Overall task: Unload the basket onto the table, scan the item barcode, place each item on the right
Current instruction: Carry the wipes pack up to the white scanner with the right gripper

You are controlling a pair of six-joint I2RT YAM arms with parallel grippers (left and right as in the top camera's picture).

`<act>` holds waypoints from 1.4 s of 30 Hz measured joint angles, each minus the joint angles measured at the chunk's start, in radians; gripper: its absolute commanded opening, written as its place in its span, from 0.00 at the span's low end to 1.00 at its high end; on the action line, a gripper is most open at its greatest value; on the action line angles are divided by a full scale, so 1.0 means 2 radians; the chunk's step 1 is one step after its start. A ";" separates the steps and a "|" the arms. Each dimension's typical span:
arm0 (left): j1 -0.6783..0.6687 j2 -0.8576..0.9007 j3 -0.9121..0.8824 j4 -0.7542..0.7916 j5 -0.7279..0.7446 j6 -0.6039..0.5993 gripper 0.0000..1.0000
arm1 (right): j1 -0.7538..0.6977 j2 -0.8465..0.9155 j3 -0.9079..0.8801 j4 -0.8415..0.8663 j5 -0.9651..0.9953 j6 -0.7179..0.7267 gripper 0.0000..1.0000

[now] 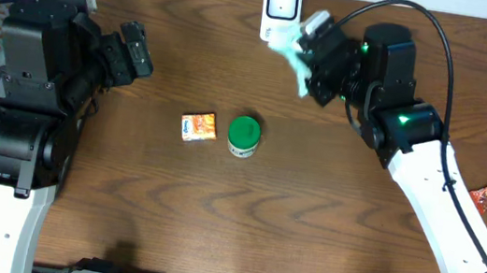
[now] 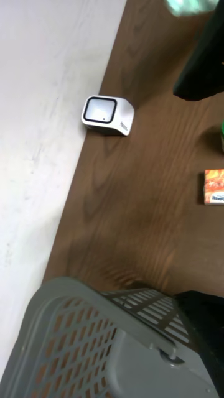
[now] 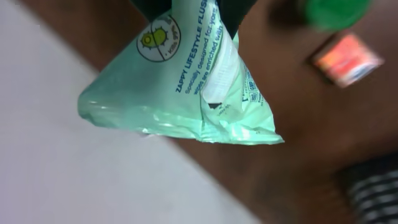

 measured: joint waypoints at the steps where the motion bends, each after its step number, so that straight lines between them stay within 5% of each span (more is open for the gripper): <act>1: 0.000 0.000 0.000 0.000 0.000 0.000 0.98 | 0.000 0.000 0.000 0.021 0.015 -0.009 0.01; 10: 0.000 0.000 0.000 0.000 0.000 0.000 0.98 | 0.000 0.043 0.000 0.171 0.101 -0.117 0.01; 26: 0.000 0.000 0.000 0.000 0.000 0.000 0.98 | 0.000 0.294 0.005 0.626 0.114 -0.214 0.01; 42: 0.000 0.001 0.000 -0.001 0.000 0.000 0.98 | -0.004 0.552 0.316 0.527 0.044 -0.241 0.01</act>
